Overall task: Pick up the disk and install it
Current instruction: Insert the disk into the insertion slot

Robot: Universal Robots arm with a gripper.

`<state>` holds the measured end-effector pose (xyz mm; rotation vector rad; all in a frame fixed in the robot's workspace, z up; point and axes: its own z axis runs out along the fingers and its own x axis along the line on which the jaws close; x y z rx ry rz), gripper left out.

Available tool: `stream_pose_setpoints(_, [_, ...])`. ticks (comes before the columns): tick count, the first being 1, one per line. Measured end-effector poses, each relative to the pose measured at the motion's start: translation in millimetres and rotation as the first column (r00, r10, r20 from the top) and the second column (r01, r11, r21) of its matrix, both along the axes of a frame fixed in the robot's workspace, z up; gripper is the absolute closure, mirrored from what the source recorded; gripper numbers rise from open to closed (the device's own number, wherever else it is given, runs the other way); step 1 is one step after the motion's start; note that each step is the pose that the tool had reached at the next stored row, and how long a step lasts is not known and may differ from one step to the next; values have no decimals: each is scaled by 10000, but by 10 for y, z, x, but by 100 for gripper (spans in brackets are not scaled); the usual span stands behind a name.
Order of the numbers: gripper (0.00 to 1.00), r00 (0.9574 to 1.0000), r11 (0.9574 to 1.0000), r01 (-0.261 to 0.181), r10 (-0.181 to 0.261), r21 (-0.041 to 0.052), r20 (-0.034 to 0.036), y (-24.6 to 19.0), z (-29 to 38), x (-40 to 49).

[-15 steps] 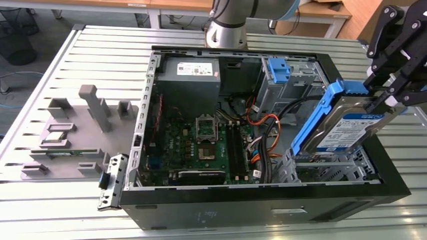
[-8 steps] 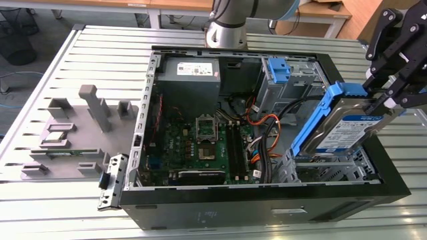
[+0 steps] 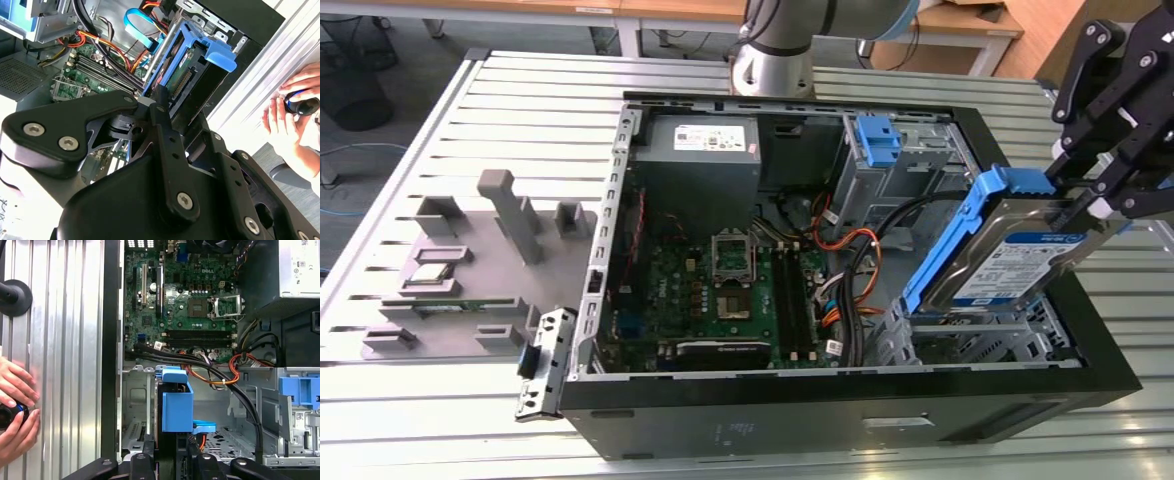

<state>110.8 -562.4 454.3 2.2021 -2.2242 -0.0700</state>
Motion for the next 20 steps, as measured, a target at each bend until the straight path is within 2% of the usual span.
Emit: stream_pose_setpoints(20, [65, 10000, 10000, 44, -44, 1, 0, -14, -28, 2])
